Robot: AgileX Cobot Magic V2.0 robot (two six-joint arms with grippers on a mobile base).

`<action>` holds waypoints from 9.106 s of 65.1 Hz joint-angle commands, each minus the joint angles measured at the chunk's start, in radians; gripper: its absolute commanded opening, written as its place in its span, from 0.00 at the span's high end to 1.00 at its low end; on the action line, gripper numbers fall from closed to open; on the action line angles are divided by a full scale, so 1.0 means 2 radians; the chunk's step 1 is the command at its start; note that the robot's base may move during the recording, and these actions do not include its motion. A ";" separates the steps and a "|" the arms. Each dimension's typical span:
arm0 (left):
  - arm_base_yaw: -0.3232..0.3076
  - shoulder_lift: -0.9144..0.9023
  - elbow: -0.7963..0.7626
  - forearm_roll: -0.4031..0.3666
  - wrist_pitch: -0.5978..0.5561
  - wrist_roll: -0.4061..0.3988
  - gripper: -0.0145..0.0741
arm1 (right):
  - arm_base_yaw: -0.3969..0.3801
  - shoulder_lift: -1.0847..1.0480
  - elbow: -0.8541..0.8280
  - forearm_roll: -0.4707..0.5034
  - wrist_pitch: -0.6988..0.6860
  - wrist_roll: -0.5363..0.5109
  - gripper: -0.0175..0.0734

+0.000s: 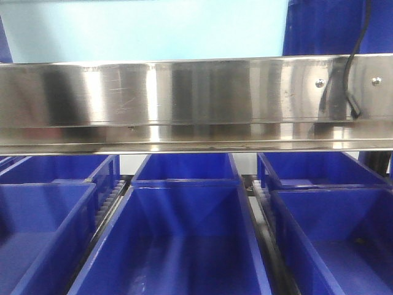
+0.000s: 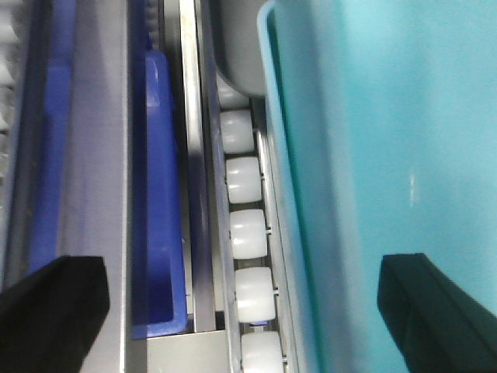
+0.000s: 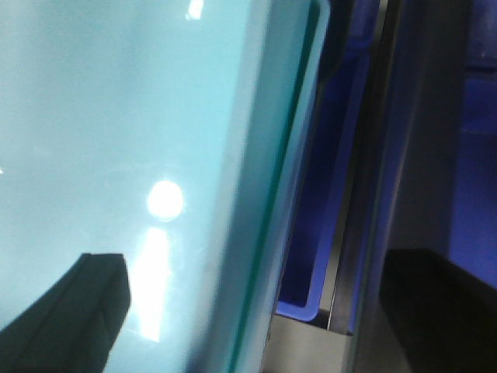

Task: Move two blue bins to right shelf middle

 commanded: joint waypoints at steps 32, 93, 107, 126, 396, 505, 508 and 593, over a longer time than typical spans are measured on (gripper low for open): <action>-0.006 0.032 0.003 -0.010 -0.003 0.001 0.15 | 0.017 0.032 -0.004 0.001 -0.001 -0.007 0.19; -0.010 -0.028 0.003 -0.017 -0.003 0.001 0.15 | 0.017 -0.044 -0.004 -0.007 -0.001 -0.007 0.19; -0.010 -0.027 0.014 -0.015 -0.003 0.001 0.15 | 0.017 -0.037 -0.004 -0.007 -0.001 -0.007 0.19; -0.010 -0.024 0.063 -0.014 -0.003 0.001 0.15 | 0.023 -0.008 -0.003 -0.005 -0.001 -0.007 0.19; -0.011 -0.146 -0.030 -0.066 -0.125 -0.001 0.96 | 0.028 -0.068 -0.175 -0.068 -0.040 -0.007 0.98; -0.011 -0.146 -0.030 -0.066 -0.125 -0.001 0.96 | 0.028 -0.068 -0.175 -0.068 -0.040 -0.007 0.98; -0.011 -0.146 -0.030 -0.066 -0.125 -0.001 0.96 | 0.028 -0.068 -0.175 -0.068 -0.040 -0.007 0.98; -0.011 -0.146 -0.030 -0.065 -0.125 -0.001 0.96 | 0.028 -0.068 -0.175 -0.068 -0.040 -0.007 0.98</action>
